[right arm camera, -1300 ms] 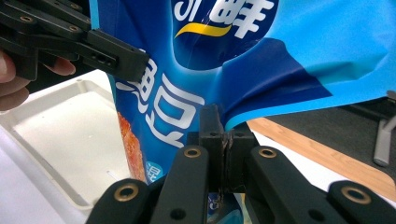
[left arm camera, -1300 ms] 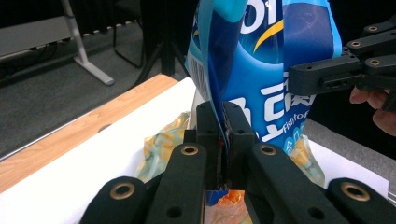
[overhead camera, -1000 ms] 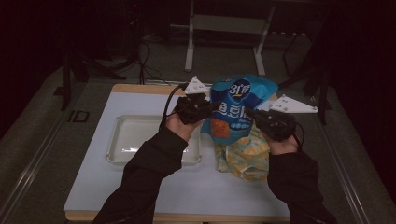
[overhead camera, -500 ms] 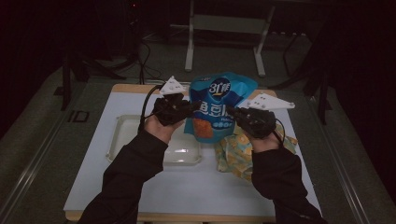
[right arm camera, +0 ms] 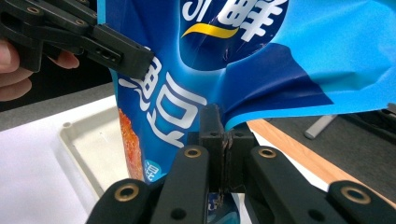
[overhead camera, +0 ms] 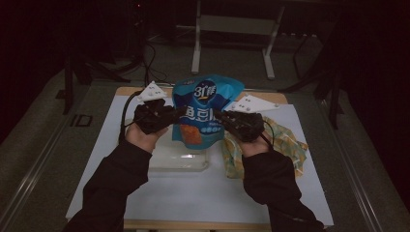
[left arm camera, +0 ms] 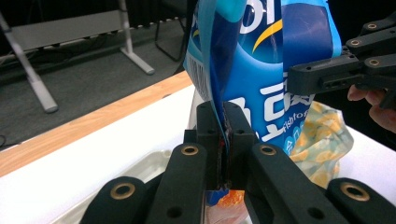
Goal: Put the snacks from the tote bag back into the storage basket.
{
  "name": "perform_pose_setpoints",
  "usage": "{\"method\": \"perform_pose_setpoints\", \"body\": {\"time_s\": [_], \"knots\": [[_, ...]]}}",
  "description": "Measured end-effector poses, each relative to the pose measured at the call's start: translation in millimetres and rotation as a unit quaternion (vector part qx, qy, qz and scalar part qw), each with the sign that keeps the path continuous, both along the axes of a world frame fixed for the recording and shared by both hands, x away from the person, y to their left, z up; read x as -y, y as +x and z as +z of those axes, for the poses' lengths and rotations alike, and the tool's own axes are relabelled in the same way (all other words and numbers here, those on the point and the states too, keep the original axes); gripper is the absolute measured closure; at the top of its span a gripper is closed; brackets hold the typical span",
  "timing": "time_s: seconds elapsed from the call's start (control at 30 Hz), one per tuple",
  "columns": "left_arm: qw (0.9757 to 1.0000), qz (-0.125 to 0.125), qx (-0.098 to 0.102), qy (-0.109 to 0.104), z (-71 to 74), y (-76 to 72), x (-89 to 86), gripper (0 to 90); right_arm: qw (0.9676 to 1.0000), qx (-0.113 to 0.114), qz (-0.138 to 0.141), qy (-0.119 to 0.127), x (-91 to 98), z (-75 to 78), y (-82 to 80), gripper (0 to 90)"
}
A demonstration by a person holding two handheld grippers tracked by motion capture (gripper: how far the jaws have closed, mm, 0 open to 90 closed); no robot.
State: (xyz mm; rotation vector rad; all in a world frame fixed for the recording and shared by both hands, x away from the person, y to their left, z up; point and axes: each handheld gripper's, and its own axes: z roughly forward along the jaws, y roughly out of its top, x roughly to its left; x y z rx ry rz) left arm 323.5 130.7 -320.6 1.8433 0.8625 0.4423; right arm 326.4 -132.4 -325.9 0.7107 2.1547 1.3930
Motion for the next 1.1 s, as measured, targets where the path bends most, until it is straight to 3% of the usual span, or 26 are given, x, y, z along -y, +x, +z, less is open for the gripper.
{"method": "perform_pose_setpoints", "body": {"time_s": [0.47,1.1], "knots": [[0.9996,0.026,-0.005,-0.004,-6.4,-13.4,-45.8,88.8,0.9995,-0.001,0.033,-0.003,-46.4,-4.5,-0.9,88.9],[0.9989,0.028,-0.026,-0.026,-56.1,-0.8,-63.9,88.7,0.9988,-0.016,0.039,-0.026,-66.9,-42.9,11.2,88.9]]}}
